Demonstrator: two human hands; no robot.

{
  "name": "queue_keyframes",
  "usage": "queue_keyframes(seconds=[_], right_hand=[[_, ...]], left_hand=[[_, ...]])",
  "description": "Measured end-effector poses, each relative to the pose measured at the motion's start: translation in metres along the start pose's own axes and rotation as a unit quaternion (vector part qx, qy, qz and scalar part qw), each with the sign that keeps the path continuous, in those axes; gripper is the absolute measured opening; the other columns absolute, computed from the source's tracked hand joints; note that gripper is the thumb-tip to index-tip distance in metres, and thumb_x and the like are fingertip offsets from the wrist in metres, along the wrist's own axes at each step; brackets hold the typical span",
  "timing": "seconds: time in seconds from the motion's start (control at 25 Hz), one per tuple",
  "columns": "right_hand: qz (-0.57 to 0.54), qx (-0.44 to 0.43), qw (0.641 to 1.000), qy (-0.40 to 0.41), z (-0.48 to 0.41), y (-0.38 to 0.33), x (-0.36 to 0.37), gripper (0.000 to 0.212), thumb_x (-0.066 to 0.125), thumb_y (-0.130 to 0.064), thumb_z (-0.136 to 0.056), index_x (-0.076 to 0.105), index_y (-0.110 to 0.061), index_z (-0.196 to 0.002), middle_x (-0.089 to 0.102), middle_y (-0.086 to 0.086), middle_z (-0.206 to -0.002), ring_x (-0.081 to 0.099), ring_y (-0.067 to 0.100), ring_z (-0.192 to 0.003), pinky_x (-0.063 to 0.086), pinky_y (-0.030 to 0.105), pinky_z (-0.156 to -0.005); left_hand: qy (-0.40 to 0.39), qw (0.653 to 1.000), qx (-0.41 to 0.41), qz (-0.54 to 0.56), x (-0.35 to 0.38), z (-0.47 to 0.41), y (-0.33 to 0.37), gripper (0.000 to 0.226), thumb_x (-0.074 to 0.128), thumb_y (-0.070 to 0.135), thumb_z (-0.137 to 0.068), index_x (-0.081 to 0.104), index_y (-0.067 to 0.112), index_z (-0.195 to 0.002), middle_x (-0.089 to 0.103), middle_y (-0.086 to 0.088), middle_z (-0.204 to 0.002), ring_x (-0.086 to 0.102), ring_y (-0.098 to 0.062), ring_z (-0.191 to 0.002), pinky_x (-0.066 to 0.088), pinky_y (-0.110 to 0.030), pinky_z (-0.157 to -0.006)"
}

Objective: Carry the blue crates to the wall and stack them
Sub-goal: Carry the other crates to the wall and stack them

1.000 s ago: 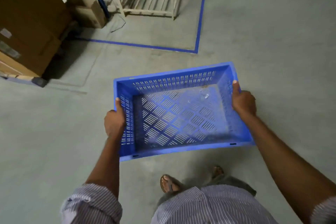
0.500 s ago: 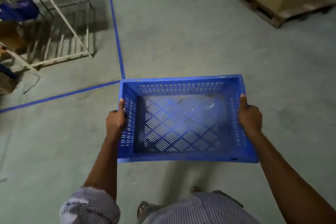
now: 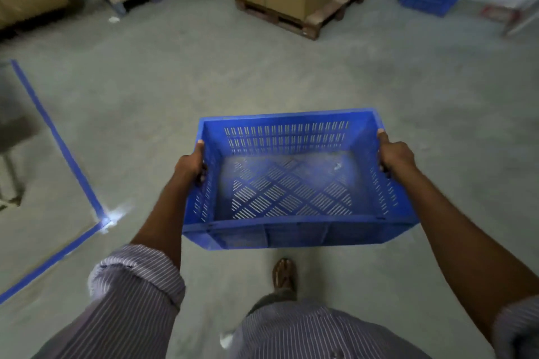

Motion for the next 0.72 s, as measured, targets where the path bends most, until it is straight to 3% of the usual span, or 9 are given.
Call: queue_keyframes(seconds=[0.12, 0.28, 0.4, 0.52, 0.72], right_hand=[[-0.026, 0.021, 0.999, 0.031, -0.059, -0.014, -0.03, 0.078, 0.038, -0.072, -0.094, 0.062, -0.005, -0.063, 0.064, 0.019, -0.061, 0.061, 0.031, -0.053, 0.052, 0.04, -0.056], [-0.048, 0.078, 0.994, 0.063, -0.136, -0.025, -0.073, 0.078, 0.036, -0.074, -0.092, 0.057, -0.007, -0.059, 0.061, 0.021, -0.064, 0.056, 0.029, -0.052, 0.043, 0.032, -0.051], [-0.065, 0.112, 0.987, 0.098, -0.194, -0.034, -0.102, 0.08, 0.035, -0.072, -0.095, 0.057, -0.005, -0.058, 0.06, 0.02, -0.061, 0.057, 0.03, -0.054, 0.045, 0.035, -0.055], [-0.082, 0.135, 0.981, 0.116, -0.26, -0.037, -0.119, 0.081, 0.035, -0.073, -0.094, 0.058, -0.004, -0.057, 0.061, 0.021, -0.061, 0.058, 0.031, -0.055, 0.047, 0.038, -0.059], [-0.089, 0.146, 0.977, 0.126, -0.389, -0.056, -0.164, 0.084, 0.033, -0.072, -0.096, 0.063, -0.002, -0.06, 0.061, 0.017, -0.055, 0.057, 0.029, -0.047, 0.049, 0.033, -0.053]], left_hand=[[-0.101, 0.994, 0.005, -0.036, 0.052, -0.069, 0.074, 0.081, 0.031, 0.072, -0.098, 0.049, 0.003, -0.061, 0.042, -0.006, -0.033, 0.038, -0.019, -0.023, 0.031, -0.019, -0.034], [-0.178, 0.981, 0.038, -0.07, 0.125, -0.144, 0.187, 0.08, 0.027, 0.074, -0.097, 0.046, 0.005, -0.062, 0.039, -0.005, -0.035, 0.035, -0.019, -0.024, 0.03, -0.021, -0.037], [-0.189, 0.975, 0.069, -0.089, 0.186, -0.197, 0.261, 0.079, 0.033, 0.075, -0.095, 0.048, 0.005, -0.063, 0.041, -0.006, -0.037, 0.037, -0.02, -0.025, 0.03, -0.025, -0.042], [-0.201, 0.969, 0.094, -0.103, 0.247, -0.236, 0.324, 0.078, 0.035, 0.074, -0.095, 0.049, 0.004, -0.064, 0.042, -0.005, -0.036, 0.037, -0.02, -0.025, 0.03, -0.021, -0.037], [-0.201, 0.963, 0.126, -0.128, 0.36, -0.304, 0.428, 0.081, 0.038, 0.078, -0.091, 0.053, 0.003, -0.063, 0.045, -0.008, -0.039, 0.04, -0.023, -0.03, 0.034, -0.028, -0.044]])
Point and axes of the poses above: each hand's wrist, its own z-axis away from the middle knuckle, its own x-axis out of the palm, y = z × x, the point moved 5 cm from there along -z, towards the middle knuckle
